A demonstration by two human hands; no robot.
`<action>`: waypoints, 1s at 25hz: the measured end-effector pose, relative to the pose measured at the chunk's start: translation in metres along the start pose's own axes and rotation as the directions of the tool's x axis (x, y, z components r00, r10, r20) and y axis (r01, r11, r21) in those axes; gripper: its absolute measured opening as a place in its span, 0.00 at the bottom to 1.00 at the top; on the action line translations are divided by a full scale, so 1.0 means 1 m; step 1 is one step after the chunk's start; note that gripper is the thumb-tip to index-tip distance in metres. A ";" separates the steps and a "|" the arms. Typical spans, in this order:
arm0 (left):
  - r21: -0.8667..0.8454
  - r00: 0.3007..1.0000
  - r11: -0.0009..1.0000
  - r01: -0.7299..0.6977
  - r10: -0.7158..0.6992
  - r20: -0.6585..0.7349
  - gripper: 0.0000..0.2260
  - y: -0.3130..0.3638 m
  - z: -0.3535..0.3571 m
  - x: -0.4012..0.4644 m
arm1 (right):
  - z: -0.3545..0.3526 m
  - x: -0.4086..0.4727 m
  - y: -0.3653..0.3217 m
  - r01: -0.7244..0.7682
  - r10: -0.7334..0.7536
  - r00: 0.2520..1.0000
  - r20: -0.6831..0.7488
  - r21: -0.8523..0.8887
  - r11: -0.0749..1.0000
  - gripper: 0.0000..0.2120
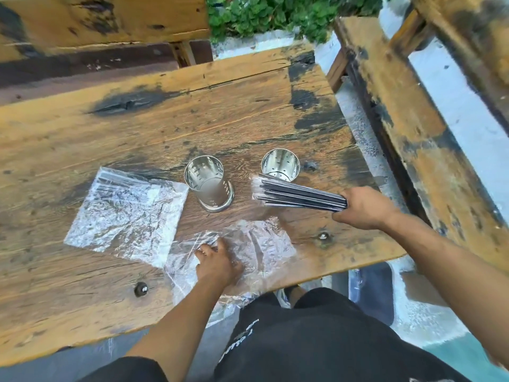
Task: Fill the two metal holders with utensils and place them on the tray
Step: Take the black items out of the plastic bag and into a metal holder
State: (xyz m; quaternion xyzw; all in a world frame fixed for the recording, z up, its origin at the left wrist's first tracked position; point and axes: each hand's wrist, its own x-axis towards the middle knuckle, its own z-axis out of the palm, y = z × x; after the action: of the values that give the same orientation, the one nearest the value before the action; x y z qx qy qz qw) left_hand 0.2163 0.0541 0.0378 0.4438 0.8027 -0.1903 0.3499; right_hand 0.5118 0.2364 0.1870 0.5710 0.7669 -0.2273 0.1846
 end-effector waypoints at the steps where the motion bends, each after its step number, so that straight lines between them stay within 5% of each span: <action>1: -0.002 1.000 1.000 0.006 -0.006 0.008 0.48 0.003 -0.001 0.000 | -0.007 0.002 0.002 -0.007 0.007 1.000 -0.027 0.010 1.000 0.13; 7: -0.052 0.999 0.999 -0.006 0.009 0.053 0.45 -0.001 -0.003 0.004 | -0.048 0.008 0.017 -0.050 0.049 0.998 -0.036 -0.036 0.998 0.12; 17: -0.084 0.996 0.996 -0.030 0.037 0.076 0.45 -0.005 -0.002 -0.001 | -0.101 0.039 -0.008 -0.135 0.154 0.978 0.143 -0.134 0.982 0.09; 25: -0.180 0.995 0.983 -0.043 0.058 0.080 0.44 -0.011 -0.001 0.000 | -0.132 0.065 -0.052 -0.052 0.118 0.981 0.151 -0.383 0.922 0.10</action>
State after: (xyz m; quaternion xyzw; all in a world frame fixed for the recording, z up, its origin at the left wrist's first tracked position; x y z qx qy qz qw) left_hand 0.2067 0.0488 0.0381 0.4226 0.7893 -0.1278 0.4267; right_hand 0.4407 0.3487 0.2680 0.5360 0.7520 -0.1157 0.3657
